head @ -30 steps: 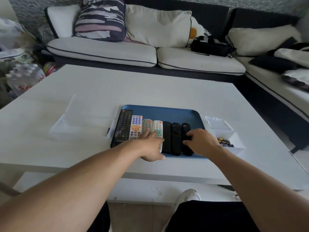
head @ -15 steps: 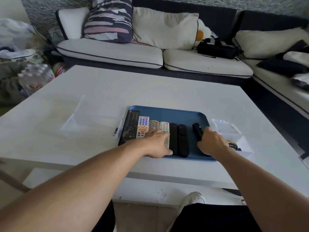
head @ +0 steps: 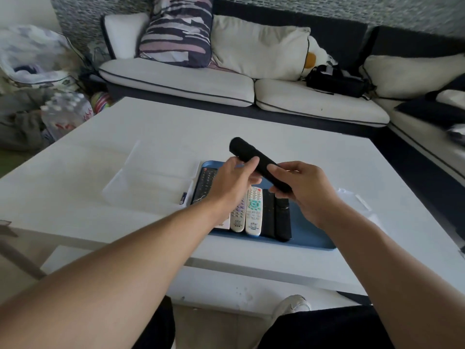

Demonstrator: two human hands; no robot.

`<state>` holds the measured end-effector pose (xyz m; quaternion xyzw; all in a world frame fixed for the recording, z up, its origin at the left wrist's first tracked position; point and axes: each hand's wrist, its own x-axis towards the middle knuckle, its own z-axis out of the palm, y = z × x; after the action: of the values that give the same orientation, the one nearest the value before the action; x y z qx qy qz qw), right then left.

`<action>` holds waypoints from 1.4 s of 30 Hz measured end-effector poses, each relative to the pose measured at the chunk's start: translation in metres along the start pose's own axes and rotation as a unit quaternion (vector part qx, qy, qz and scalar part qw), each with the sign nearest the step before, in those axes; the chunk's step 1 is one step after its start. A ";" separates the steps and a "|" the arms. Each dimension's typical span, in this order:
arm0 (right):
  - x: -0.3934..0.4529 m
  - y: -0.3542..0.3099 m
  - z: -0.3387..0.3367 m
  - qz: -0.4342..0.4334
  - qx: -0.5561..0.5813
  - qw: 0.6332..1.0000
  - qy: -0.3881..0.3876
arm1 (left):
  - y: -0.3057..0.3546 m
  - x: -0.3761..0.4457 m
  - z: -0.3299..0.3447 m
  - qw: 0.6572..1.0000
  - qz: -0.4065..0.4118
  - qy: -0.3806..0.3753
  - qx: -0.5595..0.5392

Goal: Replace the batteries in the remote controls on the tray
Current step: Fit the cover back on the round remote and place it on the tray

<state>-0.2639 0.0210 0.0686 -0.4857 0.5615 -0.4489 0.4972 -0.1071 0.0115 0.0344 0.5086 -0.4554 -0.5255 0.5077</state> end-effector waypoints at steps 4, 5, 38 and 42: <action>0.006 -0.001 0.011 0.042 0.067 0.997 -0.028 | 0.005 -0.004 -0.011 0.998 0.039 0.031 -0.035; 0.007 -0.002 0.014 0.045 0.074 0.996 -0.034 | 0.006 -0.004 -0.014 0.998 0.044 0.033 -0.040; 0.010 -0.009 0.052 -0.036 -0.059 0.997 -0.031 | 0.019 -0.008 -0.045 0.993 0.009 -0.104 -0.056; 0.011 -0.006 0.054 -0.013 -0.064 0.997 -0.047 | 0.013 -0.005 -0.044 0.992 -0.004 -0.114 -0.050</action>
<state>-0.2099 0.0084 0.0676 -0.5446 0.5588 -0.3952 0.4848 -0.0622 0.0174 0.0449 0.4214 -0.4813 -0.6043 0.4750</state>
